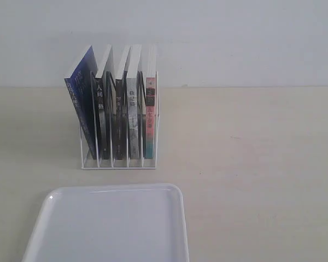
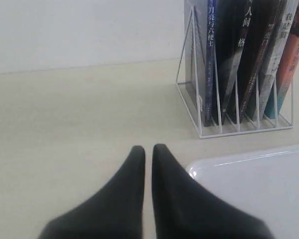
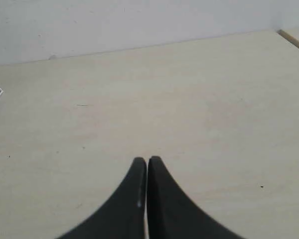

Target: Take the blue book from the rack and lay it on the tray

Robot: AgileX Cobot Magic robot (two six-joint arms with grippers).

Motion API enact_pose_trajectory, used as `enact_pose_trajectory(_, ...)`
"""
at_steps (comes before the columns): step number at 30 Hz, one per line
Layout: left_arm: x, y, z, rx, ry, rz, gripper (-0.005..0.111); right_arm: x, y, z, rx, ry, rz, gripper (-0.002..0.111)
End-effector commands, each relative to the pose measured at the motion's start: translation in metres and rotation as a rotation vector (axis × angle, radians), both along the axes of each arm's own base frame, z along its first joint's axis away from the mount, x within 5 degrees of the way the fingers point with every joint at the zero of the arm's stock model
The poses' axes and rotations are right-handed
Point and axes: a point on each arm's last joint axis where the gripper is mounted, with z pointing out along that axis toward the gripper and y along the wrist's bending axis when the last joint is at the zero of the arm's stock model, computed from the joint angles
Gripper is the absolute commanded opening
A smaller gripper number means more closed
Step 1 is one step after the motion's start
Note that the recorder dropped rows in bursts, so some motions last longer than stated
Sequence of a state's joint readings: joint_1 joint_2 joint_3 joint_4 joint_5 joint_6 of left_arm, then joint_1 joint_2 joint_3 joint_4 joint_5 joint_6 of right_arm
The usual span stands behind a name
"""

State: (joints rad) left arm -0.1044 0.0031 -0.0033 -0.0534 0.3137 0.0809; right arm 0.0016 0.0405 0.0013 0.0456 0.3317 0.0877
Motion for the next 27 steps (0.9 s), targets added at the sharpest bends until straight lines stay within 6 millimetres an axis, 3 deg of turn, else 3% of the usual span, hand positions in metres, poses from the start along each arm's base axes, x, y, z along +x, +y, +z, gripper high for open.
enact_pose_trajectory(1,0.0,0.0,-0.001,-0.006,0.002,0.005,0.005,0.0,-0.001,0.001,-0.094,-0.016,0.013,0.0)
enact_pose_trajectory(9,0.0,0.0,-0.001,-0.006,0.002,0.005,0.005,0.0,-0.001,0.001,-0.093,-0.016,0.014,0.0)
enact_pose_trajectory(13,0.0,0.0,-0.001,-0.006,0.002,0.005,0.005,0.002,-0.002,0.013,-0.151,-0.15,0.013,0.0)
enact_pose_trajectory(20,0.0,0.0,-0.001,-0.006,0.002,0.005,0.005,-0.003,-0.001,0.059,-0.128,-0.656,-0.02,0.0)
enact_pose_trajectory(23,0.0,0.0,-0.001,-0.006,0.002,0.005,0.005,-0.026,-0.001,0.098,0.025,-1.102,-0.005,0.0)
enact_pose_trajectory(27,0.0,0.0,-0.001,-0.006,0.002,0.005,0.005,-0.043,0.002,0.16,0.049,-1.16,0.036,0.0)
